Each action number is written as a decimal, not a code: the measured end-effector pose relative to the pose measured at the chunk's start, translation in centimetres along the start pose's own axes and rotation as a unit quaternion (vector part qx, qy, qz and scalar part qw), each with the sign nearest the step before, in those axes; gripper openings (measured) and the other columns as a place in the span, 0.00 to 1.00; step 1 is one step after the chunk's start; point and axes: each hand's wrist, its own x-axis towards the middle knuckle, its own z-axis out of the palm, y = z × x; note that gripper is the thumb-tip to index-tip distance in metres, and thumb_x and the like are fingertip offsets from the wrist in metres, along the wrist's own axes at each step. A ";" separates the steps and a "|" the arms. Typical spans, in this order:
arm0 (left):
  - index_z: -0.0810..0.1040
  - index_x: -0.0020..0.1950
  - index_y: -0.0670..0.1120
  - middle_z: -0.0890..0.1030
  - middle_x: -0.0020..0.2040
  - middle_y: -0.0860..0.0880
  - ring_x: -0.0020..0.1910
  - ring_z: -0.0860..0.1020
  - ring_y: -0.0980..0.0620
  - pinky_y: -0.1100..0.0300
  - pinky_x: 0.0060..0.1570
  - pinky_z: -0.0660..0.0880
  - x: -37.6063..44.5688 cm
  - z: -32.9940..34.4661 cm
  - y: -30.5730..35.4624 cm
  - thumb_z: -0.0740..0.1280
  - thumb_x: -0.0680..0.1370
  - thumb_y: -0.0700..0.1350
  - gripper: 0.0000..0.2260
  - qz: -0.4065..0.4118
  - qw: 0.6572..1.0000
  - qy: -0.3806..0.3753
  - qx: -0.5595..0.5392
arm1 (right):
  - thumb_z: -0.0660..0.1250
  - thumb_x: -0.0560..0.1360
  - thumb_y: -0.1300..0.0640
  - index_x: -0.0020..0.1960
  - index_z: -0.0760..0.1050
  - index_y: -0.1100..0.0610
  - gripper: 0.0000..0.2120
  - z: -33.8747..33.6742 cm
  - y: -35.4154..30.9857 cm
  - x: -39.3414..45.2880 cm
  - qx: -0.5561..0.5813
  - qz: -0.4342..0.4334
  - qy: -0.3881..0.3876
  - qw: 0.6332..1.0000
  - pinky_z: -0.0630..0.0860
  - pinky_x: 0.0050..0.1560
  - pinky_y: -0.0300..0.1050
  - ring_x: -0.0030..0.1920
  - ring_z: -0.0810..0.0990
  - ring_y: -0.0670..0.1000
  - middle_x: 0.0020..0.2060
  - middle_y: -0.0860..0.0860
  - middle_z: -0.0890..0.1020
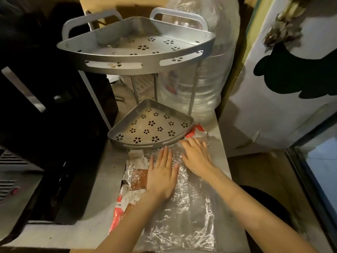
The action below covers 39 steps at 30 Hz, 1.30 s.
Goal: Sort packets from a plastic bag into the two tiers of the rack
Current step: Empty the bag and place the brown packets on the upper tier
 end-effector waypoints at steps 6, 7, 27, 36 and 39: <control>0.36 0.73 0.49 0.37 0.75 0.52 0.73 0.34 0.55 0.52 0.71 0.32 0.1 1.2 0.2 0.24 0.70 0.62 0.34 -0.011 1.000 -0.010 0.005 | 0.61 0.76 0.54 0.67 0.68 0.55 0.20 -0.2 0.8 0.4 0.011 0.024 0.013 1.000 0.60 0.65 0.48 0.66 0.66 0.54 0.64 0.52 0.73; 0.36 0.74 0.49 0.37 0.75 0.53 0.73 0.35 0.55 0.52 0.71 0.33 0.0 1.3 0.1 0.25 0.71 0.62 0.33 -0.013 1.000 -0.013 0.002 | 0.62 0.76 0.55 0.66 0.69 0.55 0.19 -0.2 0.8 0.3 0.027 0.026 0.017 0.999 0.60 0.65 0.47 0.65 0.66 0.54 0.63 0.52 0.74; 0.37 0.71 0.54 0.40 0.75 0.53 0.74 0.38 0.56 0.53 0.71 0.33 0.0 1.4 -0.7 0.26 0.69 0.61 0.31 0.010 1.000 -0.013 -0.021 | 0.71 0.70 0.60 0.43 0.82 0.53 0.04 -3.7 6.1 -2.5 0.383 0.162 0.103 0.903 0.67 0.52 0.39 0.50 0.72 0.49 0.45 0.48 0.75; 0.71 0.67 0.46 0.69 0.70 0.46 0.69 0.67 0.49 0.49 0.71 0.56 -0.8 -0.3 -0.4 0.46 0.76 0.54 0.26 0.059 0.984 0.089 -0.140 | 0.62 0.74 0.69 0.40 0.74 0.55 0.10 -2.2 5.8 -5.2 0.548 0.287 0.088 0.781 0.73 0.32 0.35 0.24 0.76 0.40 0.31 0.53 0.77; 0.76 0.61 0.44 0.77 0.63 0.47 0.61 0.75 0.50 0.51 0.65 0.69 -3.6 -1.7 0.8 0.49 0.76 0.52 0.24 0.115 0.977 0.056 -0.170 | 0.61 0.75 0.66 0.41 0.73 0.55 0.09 -2.3 5.2 -5.6 0.588 0.293 0.077 0.750 0.74 0.37 0.38 0.31 0.79 0.45 0.36 0.52 0.81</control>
